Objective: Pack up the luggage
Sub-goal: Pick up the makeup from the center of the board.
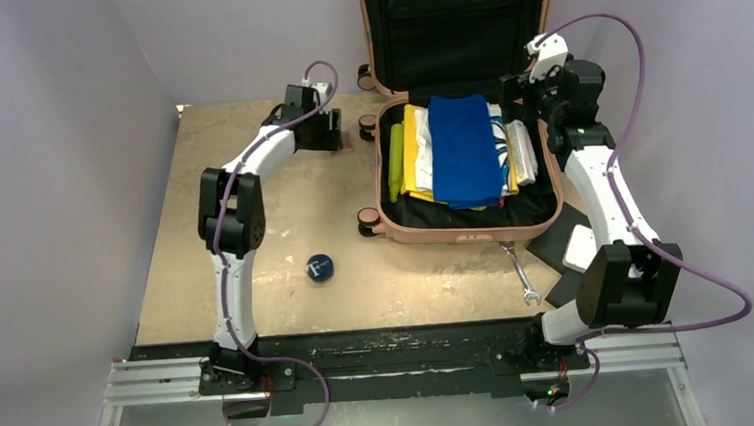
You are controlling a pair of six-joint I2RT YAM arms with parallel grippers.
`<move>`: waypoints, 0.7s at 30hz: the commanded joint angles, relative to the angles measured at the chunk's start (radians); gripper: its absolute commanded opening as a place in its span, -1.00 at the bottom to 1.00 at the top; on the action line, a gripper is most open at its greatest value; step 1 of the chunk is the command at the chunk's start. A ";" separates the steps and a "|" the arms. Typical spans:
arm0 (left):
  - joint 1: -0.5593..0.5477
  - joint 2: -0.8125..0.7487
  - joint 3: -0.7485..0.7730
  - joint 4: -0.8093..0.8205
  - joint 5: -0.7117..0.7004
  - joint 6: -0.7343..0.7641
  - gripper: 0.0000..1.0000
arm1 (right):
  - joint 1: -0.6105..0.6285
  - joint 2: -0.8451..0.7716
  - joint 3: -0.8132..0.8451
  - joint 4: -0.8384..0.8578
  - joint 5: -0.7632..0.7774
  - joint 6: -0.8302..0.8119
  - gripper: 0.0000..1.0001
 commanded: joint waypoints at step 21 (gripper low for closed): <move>-0.074 0.212 0.408 -0.230 -0.316 -0.111 0.99 | 0.001 -0.203 -0.022 0.048 -0.114 0.000 0.98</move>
